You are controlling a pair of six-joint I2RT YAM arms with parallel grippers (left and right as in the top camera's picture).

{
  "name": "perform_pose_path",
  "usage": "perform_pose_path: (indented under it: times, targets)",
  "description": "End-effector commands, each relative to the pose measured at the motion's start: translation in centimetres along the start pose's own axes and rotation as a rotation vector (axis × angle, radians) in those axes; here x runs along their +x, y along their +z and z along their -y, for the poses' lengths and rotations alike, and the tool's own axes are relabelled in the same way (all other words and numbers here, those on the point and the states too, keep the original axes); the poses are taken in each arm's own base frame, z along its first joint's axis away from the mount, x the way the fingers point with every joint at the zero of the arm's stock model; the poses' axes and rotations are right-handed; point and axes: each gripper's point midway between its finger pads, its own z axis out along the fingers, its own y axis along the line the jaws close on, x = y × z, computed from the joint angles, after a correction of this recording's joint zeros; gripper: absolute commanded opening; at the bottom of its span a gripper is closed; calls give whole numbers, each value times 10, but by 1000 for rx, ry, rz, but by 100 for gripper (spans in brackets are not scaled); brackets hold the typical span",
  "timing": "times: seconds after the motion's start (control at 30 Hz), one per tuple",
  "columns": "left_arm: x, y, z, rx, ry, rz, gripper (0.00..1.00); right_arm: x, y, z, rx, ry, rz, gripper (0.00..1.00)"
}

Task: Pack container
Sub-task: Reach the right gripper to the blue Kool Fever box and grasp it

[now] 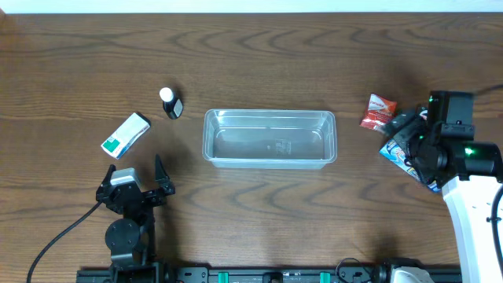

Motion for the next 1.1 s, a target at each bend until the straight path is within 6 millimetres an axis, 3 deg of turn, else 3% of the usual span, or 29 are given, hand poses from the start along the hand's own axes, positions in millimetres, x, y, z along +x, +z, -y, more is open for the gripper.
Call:
perform_pose_path:
  times: [0.0, 0.3, 0.53, 0.9, 1.07]
  targets:
    - [18, 1, -5, -24, 22, -51, 98, -27, -5, 28, 118, 387, 176, 99]
    - [18, 1, -5, -24, 22, -51, 98, -33, 14, 44, 214, 535, 256, 99]
    - [18, 1, -5, -24, 22, -51, 98, -37, 39, 44, 252, 551, 257, 99]
    - [18, 1, -5, -24, 22, -51, 98, -36, 71, 58, 361, 555, 225, 99]
    - [18, 1, -5, -24, 22, -51, 98, -30, 84, 62, 404, 538, 201, 92]
